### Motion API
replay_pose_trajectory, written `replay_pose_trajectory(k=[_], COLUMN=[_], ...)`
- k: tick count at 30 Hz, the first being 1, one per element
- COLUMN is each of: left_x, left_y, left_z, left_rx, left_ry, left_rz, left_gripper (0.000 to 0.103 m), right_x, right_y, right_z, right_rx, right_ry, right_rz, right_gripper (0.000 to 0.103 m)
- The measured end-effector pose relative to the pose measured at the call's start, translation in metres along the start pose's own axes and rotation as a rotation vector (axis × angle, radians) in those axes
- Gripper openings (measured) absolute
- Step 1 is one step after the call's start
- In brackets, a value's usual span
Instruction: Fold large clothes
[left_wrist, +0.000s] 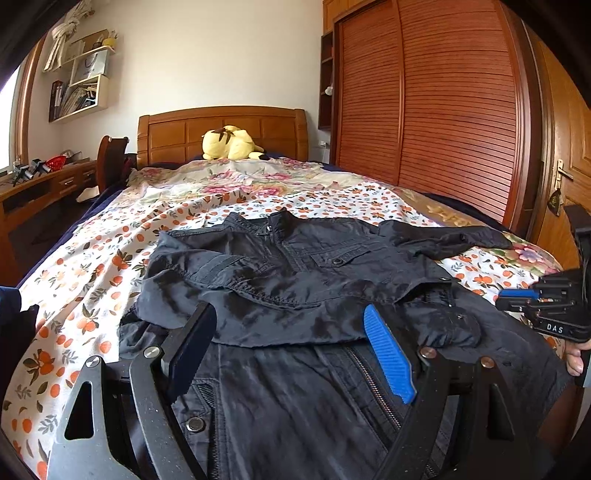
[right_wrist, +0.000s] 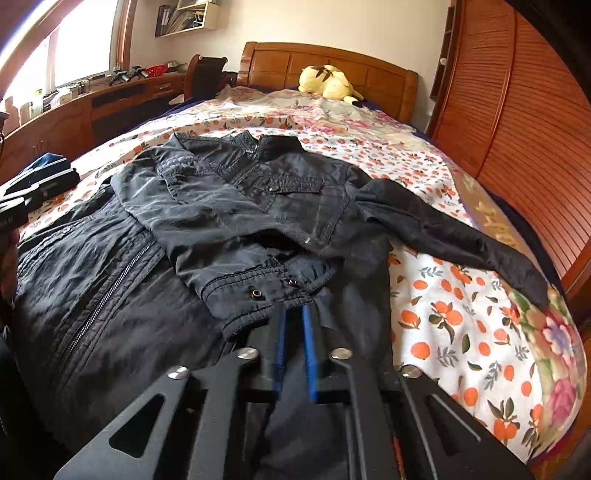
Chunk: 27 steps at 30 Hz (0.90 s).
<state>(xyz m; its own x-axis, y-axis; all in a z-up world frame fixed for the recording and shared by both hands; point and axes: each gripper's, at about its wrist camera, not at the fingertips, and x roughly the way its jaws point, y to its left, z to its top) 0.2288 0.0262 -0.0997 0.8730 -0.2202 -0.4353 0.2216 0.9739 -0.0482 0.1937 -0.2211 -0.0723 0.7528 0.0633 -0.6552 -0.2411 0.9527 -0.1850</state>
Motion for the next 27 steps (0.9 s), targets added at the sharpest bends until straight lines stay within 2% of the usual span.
replay_pose_trajectory(k=[4, 6, 14, 27], left_x=[0.003, 0.006, 0.011, 0.015], left_y=[-0.007, -0.01, -0.014, -0.011], left_z=[-0.002, -0.003, -0.005, -0.007], left_rx=[0.0, -0.01, -0.039, -0.053], left_ry=[0.015, 0.028, 0.044, 0.052], left_rz=[-0.023, -0.039, -0.075, -0.058], left_gripper=[0.083, 0.083, 0.083, 0.083], right_x=[0.004, 0.008, 0.042, 0.117], right_y=[0.0, 0.001, -0.012, -0.03], right_z=[0.003, 0.006, 0.034, 0.071], right_rx=[0.013, 0.02, 0.007, 0.051], right_ry=[-0.007, -0.008, -0.022, 0.071], right_rz=[0.012, 0.025, 0.07, 0.075], right_gripper=[0.04, 0.042, 0.043, 0.043])
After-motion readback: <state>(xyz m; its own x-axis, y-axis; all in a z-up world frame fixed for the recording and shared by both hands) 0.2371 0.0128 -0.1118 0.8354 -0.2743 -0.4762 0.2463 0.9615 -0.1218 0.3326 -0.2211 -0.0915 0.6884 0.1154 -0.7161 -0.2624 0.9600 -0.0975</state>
